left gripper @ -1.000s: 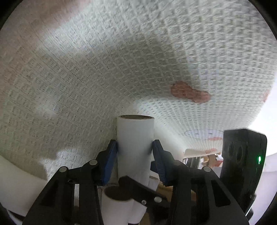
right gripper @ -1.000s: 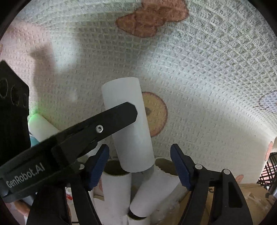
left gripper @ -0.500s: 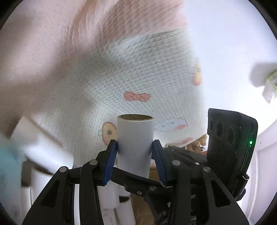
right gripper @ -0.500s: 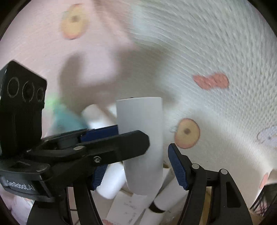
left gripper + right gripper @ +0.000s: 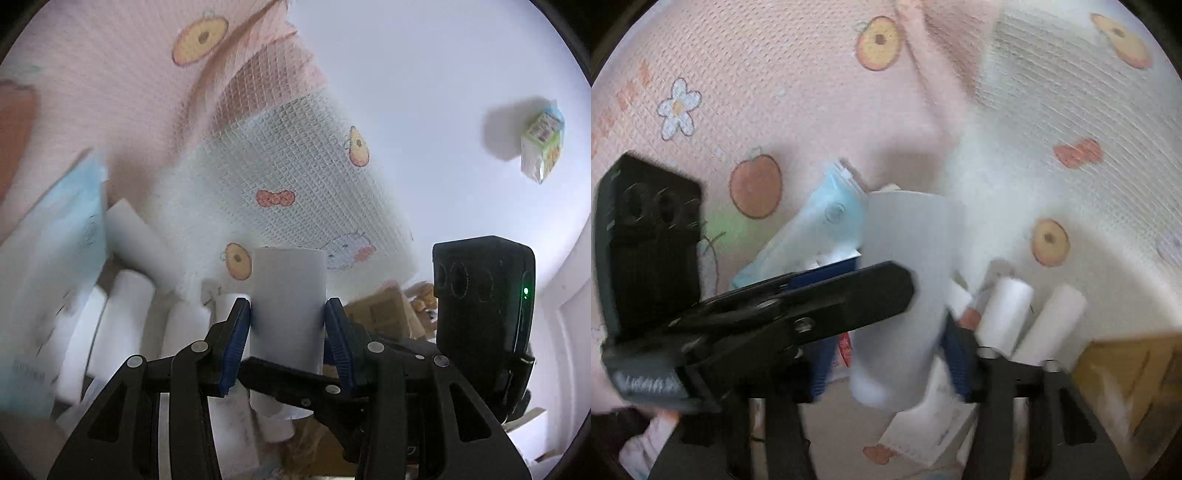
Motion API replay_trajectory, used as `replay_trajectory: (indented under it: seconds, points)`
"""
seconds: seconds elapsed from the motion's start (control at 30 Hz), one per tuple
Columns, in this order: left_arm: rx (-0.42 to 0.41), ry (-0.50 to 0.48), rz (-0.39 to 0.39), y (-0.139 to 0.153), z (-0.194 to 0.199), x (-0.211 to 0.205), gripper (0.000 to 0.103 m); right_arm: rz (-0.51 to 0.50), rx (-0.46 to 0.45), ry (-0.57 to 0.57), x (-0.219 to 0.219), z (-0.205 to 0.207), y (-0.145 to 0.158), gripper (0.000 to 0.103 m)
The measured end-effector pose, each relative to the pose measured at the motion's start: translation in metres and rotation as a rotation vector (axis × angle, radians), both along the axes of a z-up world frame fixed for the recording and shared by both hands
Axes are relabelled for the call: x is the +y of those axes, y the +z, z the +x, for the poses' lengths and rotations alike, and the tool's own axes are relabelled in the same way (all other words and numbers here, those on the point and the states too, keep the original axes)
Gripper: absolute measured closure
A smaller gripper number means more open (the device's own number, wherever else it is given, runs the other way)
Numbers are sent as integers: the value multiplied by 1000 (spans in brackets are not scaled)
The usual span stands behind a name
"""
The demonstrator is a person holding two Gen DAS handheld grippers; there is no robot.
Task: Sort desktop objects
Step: 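Lift the white tube with the left gripper up from the pile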
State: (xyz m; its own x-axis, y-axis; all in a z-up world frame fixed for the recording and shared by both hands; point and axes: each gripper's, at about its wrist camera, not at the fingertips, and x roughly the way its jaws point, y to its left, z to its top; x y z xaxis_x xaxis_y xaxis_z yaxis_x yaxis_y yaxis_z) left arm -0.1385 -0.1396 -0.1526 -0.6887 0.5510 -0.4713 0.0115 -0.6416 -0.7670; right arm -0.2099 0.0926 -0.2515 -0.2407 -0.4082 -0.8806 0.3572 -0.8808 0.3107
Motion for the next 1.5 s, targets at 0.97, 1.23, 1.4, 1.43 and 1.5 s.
replay_trajectory:
  seconds: [0.97, 1.23, 1.4, 1.43, 1.5]
  points:
    - [-323, 77, -115, -103, 87, 11, 63, -295, -209, 117, -34, 81, -148, 61]
    - [-324, 73, -111, -106, 91, 10, 63, -277, -170, 127, -39, 86, -149, 62]
    - [-334, 78, -60, -113, 93, 5, 63, -325, -184, 111, -34, 84, -152, 62]
    - [-335, 74, -45, -115, 93, 3, 62, -319, -179, 114, -36, 84, -152, 62]
    - [-345, 76, -10, -117, 95, -1, 62, -304, -172, 121, -39, 84, -150, 61]
